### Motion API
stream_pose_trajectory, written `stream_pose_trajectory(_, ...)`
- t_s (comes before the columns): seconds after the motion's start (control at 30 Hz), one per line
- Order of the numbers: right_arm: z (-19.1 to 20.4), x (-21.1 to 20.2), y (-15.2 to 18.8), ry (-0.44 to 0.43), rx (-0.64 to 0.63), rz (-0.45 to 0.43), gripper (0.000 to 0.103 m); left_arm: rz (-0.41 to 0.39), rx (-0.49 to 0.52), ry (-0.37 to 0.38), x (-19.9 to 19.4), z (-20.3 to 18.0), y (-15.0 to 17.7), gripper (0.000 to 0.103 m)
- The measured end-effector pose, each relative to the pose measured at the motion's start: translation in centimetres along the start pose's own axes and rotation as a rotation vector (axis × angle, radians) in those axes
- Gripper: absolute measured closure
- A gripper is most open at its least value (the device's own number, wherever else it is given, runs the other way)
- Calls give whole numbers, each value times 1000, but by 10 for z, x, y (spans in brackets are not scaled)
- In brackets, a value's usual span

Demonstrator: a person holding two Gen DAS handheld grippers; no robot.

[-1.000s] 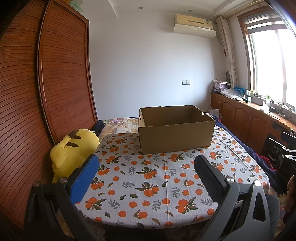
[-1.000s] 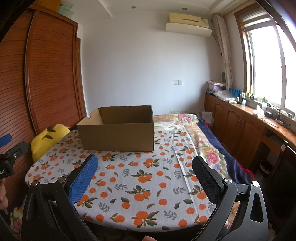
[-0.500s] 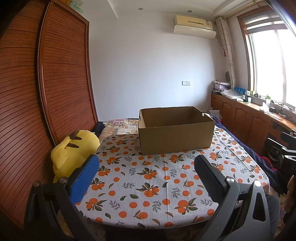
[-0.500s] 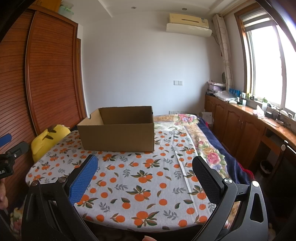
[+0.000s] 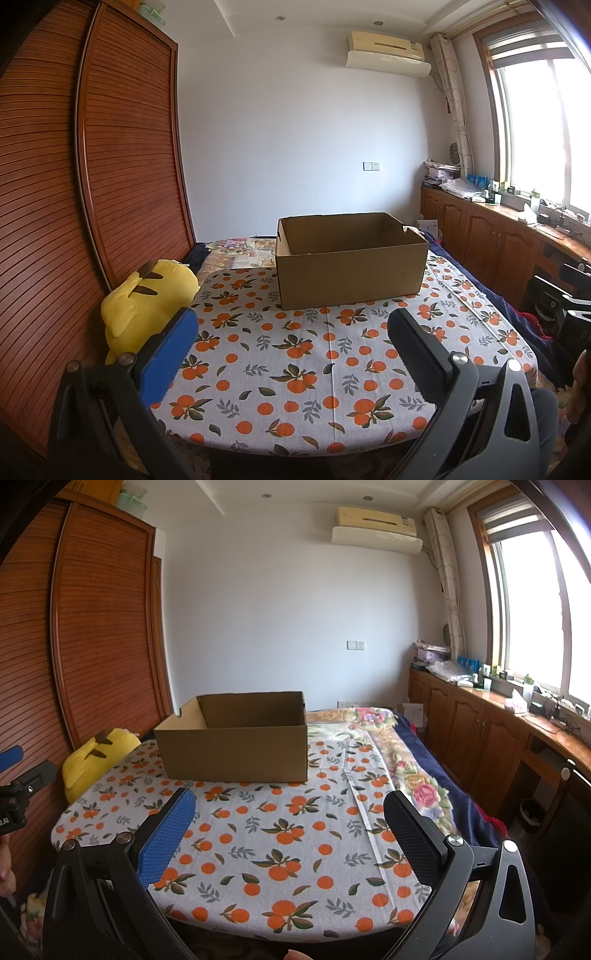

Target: Organize snacks

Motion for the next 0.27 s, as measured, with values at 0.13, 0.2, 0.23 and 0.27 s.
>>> stream_pose_trajectory(0.13, 0, 0, 0, -1, 0, -1, 0, 0, 2, -1, 0, 0, 1, 0)
stream_pose_trajectory(0.2, 0, 0, 0, 0, 1, -1, 0, 2, 2, 0, 0, 0, 0, 0)
stream_pose_trajectory(0.23, 0, 0, 0, -2, 1, 0, 0, 3, 1, 2, 0, 0, 0, 0)
stream_pose_trajectory(0.27, 0, 0, 0, -1, 0, -1, 0, 3, 0, 2, -1, 0, 0, 0)
Point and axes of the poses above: each gripper's, at about its wrist camera, not at the fingertips, and x roughly the way its jaws point, z to its left, y to its underside, the point moved 2 cm from there along x, roughly the way its jaws point, and after that the axes turned 12 degrees about z, right-handed, at the moved point
